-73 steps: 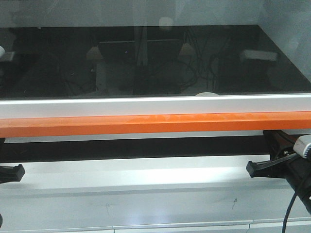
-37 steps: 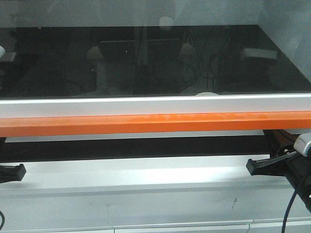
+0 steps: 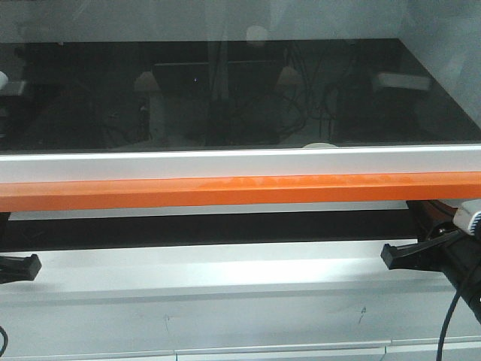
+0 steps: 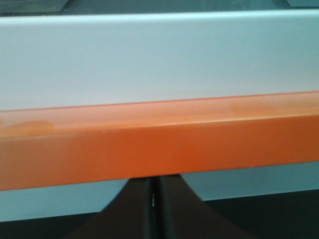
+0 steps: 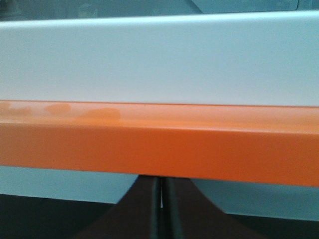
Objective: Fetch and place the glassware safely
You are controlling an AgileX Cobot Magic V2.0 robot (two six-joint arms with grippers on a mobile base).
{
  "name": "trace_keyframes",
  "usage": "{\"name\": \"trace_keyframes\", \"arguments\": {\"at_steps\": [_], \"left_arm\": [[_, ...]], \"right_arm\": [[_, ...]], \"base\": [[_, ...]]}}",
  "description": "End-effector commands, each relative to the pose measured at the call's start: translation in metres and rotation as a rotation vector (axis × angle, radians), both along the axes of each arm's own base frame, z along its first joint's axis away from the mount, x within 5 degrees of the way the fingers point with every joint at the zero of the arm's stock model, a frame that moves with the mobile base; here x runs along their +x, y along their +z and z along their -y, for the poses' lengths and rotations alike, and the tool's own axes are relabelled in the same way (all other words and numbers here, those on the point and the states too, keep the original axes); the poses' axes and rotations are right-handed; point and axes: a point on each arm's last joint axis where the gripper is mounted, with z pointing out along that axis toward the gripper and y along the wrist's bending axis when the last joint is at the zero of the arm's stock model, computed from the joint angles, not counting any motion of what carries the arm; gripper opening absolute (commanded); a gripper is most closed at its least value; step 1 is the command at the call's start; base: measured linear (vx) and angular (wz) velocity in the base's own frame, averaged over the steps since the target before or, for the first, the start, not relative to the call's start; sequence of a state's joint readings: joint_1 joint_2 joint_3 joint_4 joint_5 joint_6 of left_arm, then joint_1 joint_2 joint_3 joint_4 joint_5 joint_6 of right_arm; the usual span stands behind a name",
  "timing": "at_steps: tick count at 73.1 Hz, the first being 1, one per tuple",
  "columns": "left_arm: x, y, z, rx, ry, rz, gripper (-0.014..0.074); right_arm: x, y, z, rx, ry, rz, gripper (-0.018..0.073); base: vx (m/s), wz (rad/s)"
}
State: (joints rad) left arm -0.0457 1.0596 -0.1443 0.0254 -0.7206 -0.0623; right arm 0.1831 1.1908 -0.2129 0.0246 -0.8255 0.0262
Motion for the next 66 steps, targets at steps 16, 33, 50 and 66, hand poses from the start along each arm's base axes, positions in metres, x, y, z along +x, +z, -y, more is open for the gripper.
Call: {"name": "trace_keyframes", "arguments": {"at_steps": [16, 33, 50, 66], "left_arm": [[0.004, 0.043, 0.001, -0.015, -0.010, 0.236, -0.0007], [-0.001, 0.049, 0.001, -0.017, -0.010, 0.275, -0.0007], [-0.004, 0.054, 0.001, -0.020, -0.009, 0.302, -0.0007], [0.001, 0.068, 0.001, -0.018, -0.009, 0.323, -0.0007]], "right_arm": [[0.000, 0.044, 0.000, 0.035, -0.001, 0.270, -0.0001], [0.001, 0.046, 0.000, 0.035, 0.000, 0.272, -0.0001], [0.006, 0.058, -0.003, 0.018, 0.022, 0.287, -0.0001], [-0.001, 0.078, -0.002, 0.024, 0.020, 0.352, -0.0001]], "base": [[0.00, 0.00], [0.00, 0.00], [0.00, 0.00], [0.00, 0.00]]}}
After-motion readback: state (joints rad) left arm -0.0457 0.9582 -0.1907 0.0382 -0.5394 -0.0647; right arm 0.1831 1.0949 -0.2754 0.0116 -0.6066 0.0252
